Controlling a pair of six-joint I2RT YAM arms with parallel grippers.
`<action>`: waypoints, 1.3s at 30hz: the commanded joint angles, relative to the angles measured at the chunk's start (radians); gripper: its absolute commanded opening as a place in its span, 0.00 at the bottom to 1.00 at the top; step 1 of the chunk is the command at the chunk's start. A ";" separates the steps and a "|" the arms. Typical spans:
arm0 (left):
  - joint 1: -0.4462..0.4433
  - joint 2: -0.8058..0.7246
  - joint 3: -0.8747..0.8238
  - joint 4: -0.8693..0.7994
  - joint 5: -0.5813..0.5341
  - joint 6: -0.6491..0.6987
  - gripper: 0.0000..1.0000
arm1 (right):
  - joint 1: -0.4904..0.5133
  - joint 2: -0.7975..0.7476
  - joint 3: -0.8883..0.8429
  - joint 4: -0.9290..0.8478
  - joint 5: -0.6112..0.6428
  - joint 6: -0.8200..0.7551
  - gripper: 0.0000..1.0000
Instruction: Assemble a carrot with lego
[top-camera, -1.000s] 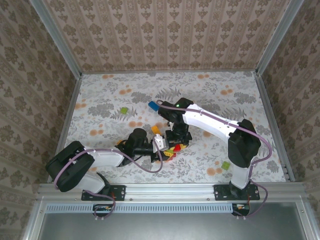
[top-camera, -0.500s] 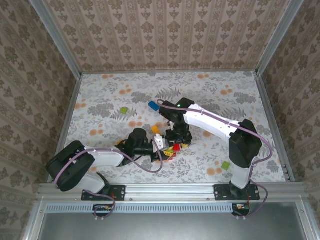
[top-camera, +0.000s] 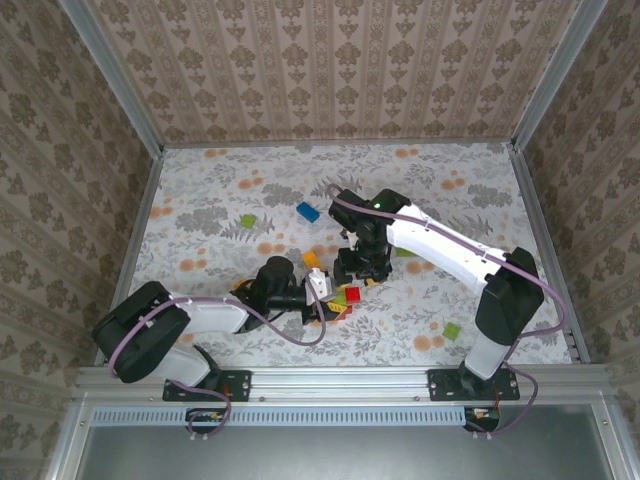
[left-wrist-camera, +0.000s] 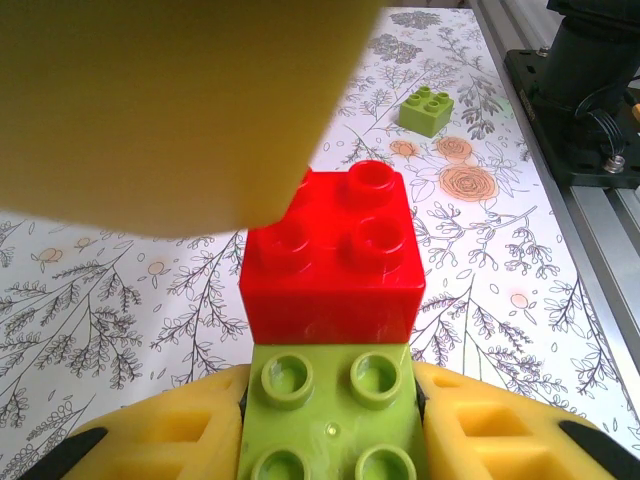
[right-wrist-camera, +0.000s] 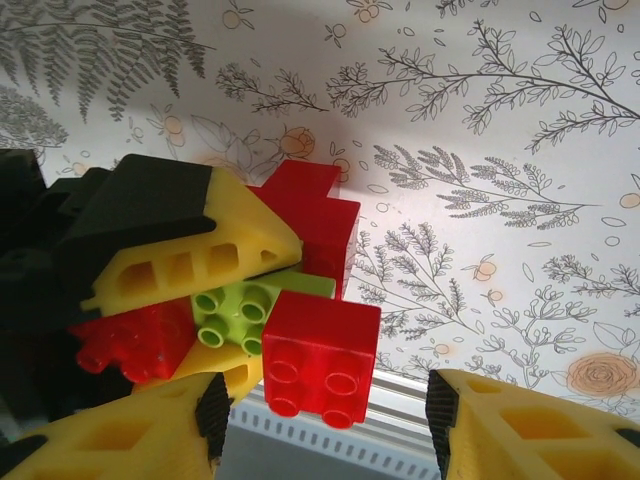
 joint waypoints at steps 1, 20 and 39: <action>-0.009 0.026 0.005 -0.053 -0.016 0.020 0.38 | -0.006 -0.032 -0.029 -0.008 0.007 0.014 0.56; -0.009 0.032 0.009 -0.053 -0.018 0.019 0.38 | -0.005 -0.036 -0.132 0.035 0.028 0.019 0.55; -0.009 0.013 0.002 -0.047 -0.008 0.017 0.73 | -0.024 -0.144 0.002 -0.032 0.053 -0.022 0.58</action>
